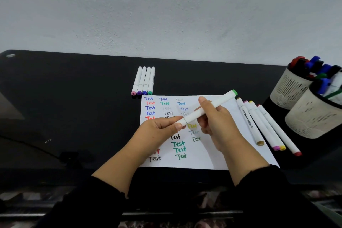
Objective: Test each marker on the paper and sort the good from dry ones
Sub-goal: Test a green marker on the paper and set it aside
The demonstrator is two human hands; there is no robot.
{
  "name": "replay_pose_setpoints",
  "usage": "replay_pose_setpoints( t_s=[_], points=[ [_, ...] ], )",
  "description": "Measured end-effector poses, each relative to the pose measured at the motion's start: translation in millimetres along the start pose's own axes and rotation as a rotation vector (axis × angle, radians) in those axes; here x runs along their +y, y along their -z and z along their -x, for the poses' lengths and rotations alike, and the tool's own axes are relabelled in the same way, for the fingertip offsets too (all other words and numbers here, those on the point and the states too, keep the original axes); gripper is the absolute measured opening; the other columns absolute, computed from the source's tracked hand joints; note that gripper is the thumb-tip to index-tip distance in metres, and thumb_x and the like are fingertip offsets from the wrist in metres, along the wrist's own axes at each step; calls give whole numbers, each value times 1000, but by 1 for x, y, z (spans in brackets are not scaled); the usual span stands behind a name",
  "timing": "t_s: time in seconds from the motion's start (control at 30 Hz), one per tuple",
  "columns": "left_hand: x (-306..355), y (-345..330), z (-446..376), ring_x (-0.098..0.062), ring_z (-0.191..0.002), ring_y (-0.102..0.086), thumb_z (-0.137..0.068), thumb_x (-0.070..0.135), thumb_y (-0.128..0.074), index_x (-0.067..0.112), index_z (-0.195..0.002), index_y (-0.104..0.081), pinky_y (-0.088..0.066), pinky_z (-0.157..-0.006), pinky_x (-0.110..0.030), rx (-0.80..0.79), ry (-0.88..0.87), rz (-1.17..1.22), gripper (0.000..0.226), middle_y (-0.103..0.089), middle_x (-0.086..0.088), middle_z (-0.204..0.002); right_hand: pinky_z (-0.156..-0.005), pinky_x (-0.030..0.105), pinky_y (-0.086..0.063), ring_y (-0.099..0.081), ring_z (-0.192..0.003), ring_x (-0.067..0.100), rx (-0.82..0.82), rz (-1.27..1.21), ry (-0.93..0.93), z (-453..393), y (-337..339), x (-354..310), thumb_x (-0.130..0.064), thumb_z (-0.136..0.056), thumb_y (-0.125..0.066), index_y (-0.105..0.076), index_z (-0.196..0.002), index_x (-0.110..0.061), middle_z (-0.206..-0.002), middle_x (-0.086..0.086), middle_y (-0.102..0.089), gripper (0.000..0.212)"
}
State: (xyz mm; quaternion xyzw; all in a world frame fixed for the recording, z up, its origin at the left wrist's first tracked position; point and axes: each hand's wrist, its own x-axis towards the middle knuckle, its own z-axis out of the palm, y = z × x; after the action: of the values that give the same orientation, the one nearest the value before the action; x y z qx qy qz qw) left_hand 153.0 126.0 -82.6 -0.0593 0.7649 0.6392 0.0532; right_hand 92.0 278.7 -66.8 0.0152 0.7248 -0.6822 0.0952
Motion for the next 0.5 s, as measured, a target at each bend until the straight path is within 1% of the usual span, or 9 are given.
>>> replay_pose_setpoints(
  t_s=[0.13,0.17,0.2,0.27,0.3,0.33,0.4,0.43,0.5],
  points=[
    [-6,4,-3,6,-106,-55,-91,45,-49,47,-111,-59,-37,-98,-23,-29,10,26,22,-64,34,-99,-44,21,-25,-31,-38,8,59,-98,30,0,14,-6,-28,-97,-49,-50,-68,-11,-45,0,-41,34],
    [-6,3,-3,8,-107,-54,-94,42,-47,46,-115,-57,-37,-95,-18,-33,7,14,24,-63,34,-102,-44,21,-25,-31,-38,8,77,-113,44,1,18,-8,-27,-97,-49,-50,-67,-11,-44,0,-42,34],
    [-6,1,-3,12,-104,-52,-95,38,-47,45,-119,-55,-37,-87,-10,-36,1,-45,26,-61,35,-106,-43,21,-25,-31,-39,9,97,-122,56,2,21,-9,-26,-97,-48,-50,-67,-10,-45,0,-43,34],
    [-2,-4,-3,17,-97,-47,-96,32,-47,44,-126,-50,-39,-68,-1,-41,-31,-291,32,-53,33,-120,-43,20,-27,-34,-42,10,141,-117,90,6,27,-14,-25,-98,-48,-54,-68,-10,-46,1,-47,33],
    [-1,-7,-3,15,-97,-46,-97,31,-46,42,-131,-46,-39,-68,1,-60,-55,-445,36,-49,31,-125,-44,20,-29,-36,-44,10,159,-113,104,8,29,-16,-25,-97,-49,-56,-70,-11,-48,1,-49,31],
    [1,-10,-3,11,-104,-45,-97,30,-45,38,-137,-41,-38,-75,0,-90,-79,-605,40,-45,26,-129,-46,20,-31,-38,-46,10,174,-115,118,11,32,-20,-24,-97,-50,-58,-73,-12,-50,1,-51,28],
    [1,-16,-4,-3,-127,-37,-99,31,-42,31,-145,-29,-31,-98,-14,-146,-128,-891,48,-36,16,-143,-50,22,-34,-41,-50,10,191,-104,139,18,38,-25,-24,-96,-52,-59,-78,-12,-54,1,-54,22],
    [2,-17,-5,-7,-133,-31,-99,31,-39,30,-147,-24,-27,-104,-19,-166,-139,-982,50,-30,14,-148,-51,23,-35,-42,-51,10,196,-79,147,21,41,-27,-25,-95,-52,-59,-80,-12,-55,1,-55,22],
    [6,-18,-6,-10,-137,-26,-100,32,-34,30,-148,-19,-24,-108,-23,-188,-138,-1084,50,-23,13,-152,-53,23,-37,-44,-53,10,205,-25,153,29,50,-30,-26,-95,-53,-61,-82,-11,-57,0,-57,21]
  ],
)
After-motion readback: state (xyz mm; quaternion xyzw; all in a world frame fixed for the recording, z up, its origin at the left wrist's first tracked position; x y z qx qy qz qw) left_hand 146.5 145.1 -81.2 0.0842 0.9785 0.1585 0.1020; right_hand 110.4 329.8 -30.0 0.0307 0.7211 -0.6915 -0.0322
